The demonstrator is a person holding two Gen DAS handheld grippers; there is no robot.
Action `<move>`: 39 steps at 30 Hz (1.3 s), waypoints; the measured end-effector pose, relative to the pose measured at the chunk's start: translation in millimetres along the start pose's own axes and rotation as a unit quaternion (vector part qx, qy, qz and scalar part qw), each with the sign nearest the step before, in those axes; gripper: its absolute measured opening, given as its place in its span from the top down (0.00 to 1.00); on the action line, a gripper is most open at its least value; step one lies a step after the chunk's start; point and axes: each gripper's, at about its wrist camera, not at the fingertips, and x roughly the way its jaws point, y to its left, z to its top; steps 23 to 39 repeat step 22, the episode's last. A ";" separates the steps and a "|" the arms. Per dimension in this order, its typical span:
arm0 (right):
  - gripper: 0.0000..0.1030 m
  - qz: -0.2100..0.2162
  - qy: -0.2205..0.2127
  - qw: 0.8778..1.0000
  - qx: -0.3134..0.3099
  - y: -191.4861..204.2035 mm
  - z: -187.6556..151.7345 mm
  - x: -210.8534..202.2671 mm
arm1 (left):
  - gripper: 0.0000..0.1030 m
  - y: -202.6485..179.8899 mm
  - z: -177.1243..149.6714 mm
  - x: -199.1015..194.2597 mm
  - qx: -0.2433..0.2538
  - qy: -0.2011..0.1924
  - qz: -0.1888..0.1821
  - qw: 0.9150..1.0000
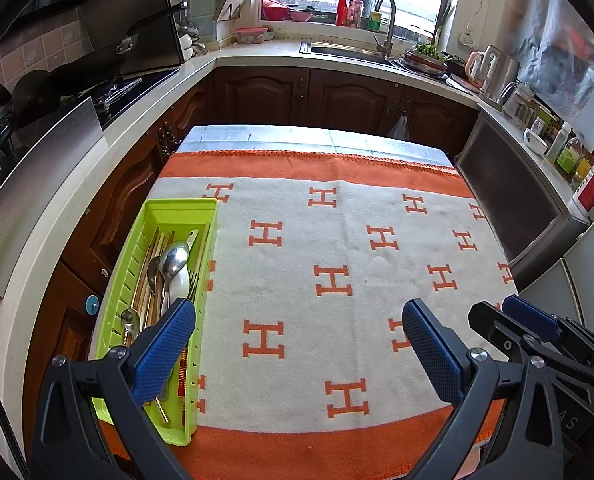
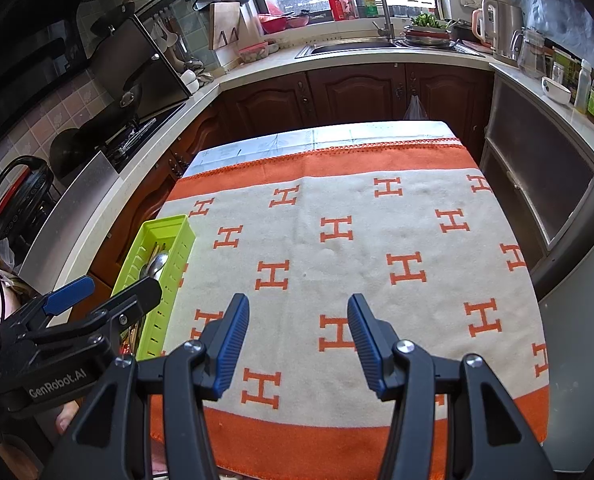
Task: Organize utensils
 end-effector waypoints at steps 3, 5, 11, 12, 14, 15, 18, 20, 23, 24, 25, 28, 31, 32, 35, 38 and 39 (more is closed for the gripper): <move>0.50 0.000 0.000 1.000 0.000 -0.1 0.4 0.0 | 0.01 1.0 -0.2 -0.1 0.000 0.000 0.000 1.000; 0.50 0.000 0.000 1.000 0.000 -0.6 -0.8 0.4 | 0.01 0.1 -0.1 -0.2 0.000 0.000 0.000 1.000; 0.50 0.001 0.001 1.000 0.000 -1.3 -0.6 0.6 | 0.01 0.3 -0.2 -0.1 0.000 0.001 0.000 1.000; 0.50 0.001 0.001 1.000 0.000 -1.4 -0.7 0.6 | 0.01 0.0 -0.8 -0.1 0.000 0.001 0.001 1.000; 0.50 0.001 0.001 1.000 0.000 -1.6 -0.3 0.5 | 0.01 1.1 -0.5 -0.1 0.000 0.001 0.001 1.000; 0.50 0.001 0.001 1.000 0.000 -1.6 0.1 0.5 | 0.01 0.6 -1.2 0.2 -0.001 0.001 0.001 1.000; 0.50 0.001 0.002 1.000 0.000 -1.6 -1.0 1.3 | 0.01 5.0 -3.7 1.5 -0.002 0.005 0.000 1.000; 0.50 0.001 0.002 1.000 0.001 -1.6 -0.6 1.2 | 0.01 5.8 -5.9 1.4 -0.003 0.006 0.001 1.000; 0.50 0.001 0.003 1.000 0.001 -1.9 -3.8 2.4 | 0.01 6.7 -6.9 0.7 -0.003 0.007 0.002 1.000; 0.50 0.001 0.003 1.000 0.001 -1.9 -3.8 2.4 | 0.01 6.7 -6.9 0.7 -0.003 0.007 0.002 1.000; 0.50 0.001 0.003 1.000 0.001 -1.9 -3.8 2.4 | 0.01 6.7 -6.9 0.7 -0.003 0.007 0.002 1.000; 0.50 0.001 0.003 1.000 0.001 -1.9 -3.8 2.4 | 0.01 6.7 -6.9 0.7 -0.003 0.007 0.002 1.000; 0.50 0.001 0.003 1.000 0.001 -1.9 -3.8 2.4 | 0.01 6.7 -6.9 0.7 -0.003 0.007 0.002 1.000; 0.50 0.001 0.003 1.000 0.001 -1.9 -3.8 2.4 | 0.01 6.7 -6.9 0.7 -0.003 0.007 0.002 1.000; 0.50 0.001 0.003 1.000 0.001 -1.9 -3.8 2.4 | 0.01 6.7 -6.9 0.7 -0.003 0.007 0.002 1.000; 0.50 0.001 0.003 1.000 0.001 -1.9 -3.8 2.4 | 0.01 6.7 -6.9 0.7 -0.003 0.007 0.002 1.000; 0.50 0.001 0.003 1.000 0.001 -1.9 -3.8 2.4 | 0.01 6.7 -6.9 0.7 -0.003 0.007 0.002 1.000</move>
